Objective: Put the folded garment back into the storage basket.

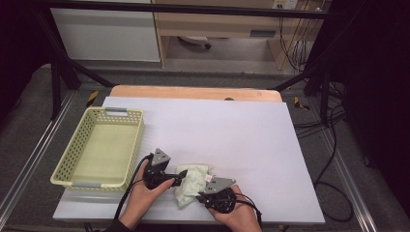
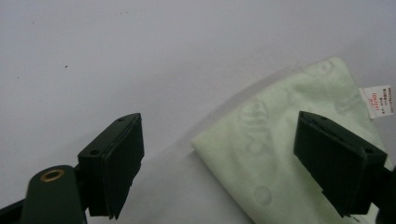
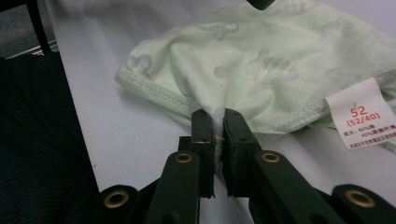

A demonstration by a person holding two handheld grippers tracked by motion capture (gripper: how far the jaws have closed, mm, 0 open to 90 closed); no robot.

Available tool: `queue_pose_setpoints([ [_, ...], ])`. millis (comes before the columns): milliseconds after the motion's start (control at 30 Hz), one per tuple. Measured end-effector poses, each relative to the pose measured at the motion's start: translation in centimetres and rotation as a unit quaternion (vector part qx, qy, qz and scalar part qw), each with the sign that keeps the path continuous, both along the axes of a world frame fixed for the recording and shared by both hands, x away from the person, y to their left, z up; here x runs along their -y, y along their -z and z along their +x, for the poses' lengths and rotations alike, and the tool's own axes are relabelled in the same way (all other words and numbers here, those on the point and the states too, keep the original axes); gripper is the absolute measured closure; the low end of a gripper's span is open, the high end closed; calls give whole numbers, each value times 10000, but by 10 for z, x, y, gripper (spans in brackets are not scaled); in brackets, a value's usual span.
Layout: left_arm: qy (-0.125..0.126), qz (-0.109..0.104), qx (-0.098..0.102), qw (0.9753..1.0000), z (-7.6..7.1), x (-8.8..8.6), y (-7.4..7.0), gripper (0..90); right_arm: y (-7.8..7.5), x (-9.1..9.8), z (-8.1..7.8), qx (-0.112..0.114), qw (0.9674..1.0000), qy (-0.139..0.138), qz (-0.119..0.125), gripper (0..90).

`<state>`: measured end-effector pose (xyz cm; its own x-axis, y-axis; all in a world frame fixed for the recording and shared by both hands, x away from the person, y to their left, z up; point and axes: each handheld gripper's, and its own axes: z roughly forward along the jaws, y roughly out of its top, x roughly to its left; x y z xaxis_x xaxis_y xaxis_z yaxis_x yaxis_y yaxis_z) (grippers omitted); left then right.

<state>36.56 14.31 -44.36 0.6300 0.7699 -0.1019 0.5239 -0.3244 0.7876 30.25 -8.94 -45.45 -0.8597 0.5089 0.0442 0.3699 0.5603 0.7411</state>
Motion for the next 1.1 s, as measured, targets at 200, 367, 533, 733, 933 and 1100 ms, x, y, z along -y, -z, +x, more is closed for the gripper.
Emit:
queue_pose_setpoints([
  [200,7,48,-19,10000,2,2,1,181,0,0,0,-1,10000,-16,13,844],
  [367,-6,88,-15,10000,5,4,2,217,1,1,1,2,10000,-22,26,844],
  [533,-8,174,43,9998,13,7,0,267,1,1,1,2,10000,-21,42,844],
  [733,-14,215,-89,9997,18,8,6,360,1,1,1,-25,10000,-16,63,844],
  [933,-46,328,-48,9994,14,9,8,400,1,1,1,16,10000,-33,30,843],
  [1100,-29,303,-135,9994,16,7,13,405,1,1,1,7,10000,-20,42,843],
])
